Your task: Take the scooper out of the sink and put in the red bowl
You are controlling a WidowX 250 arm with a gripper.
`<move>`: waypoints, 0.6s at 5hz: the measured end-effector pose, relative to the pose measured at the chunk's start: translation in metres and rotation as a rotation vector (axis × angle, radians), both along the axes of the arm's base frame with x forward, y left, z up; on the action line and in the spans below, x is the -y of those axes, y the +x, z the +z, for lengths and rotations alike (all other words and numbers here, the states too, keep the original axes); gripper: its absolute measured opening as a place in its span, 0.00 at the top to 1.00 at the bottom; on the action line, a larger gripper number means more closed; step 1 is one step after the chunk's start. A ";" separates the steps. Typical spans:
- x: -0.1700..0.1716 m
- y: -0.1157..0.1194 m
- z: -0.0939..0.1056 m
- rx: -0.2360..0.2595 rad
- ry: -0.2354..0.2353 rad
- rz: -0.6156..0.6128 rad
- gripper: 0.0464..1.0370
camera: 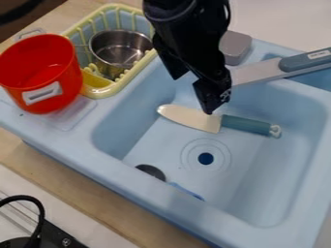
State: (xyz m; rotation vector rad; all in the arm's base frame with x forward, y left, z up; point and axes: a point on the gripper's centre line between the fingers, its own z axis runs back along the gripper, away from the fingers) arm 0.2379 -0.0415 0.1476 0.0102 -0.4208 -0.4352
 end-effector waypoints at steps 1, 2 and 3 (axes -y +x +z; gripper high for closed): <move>-0.001 -0.004 -0.005 -0.031 0.009 -0.009 0.04; 0.003 -0.012 -0.003 -0.131 0.085 -0.179 0.04; 0.005 -0.026 -0.003 -0.203 0.114 -0.344 0.04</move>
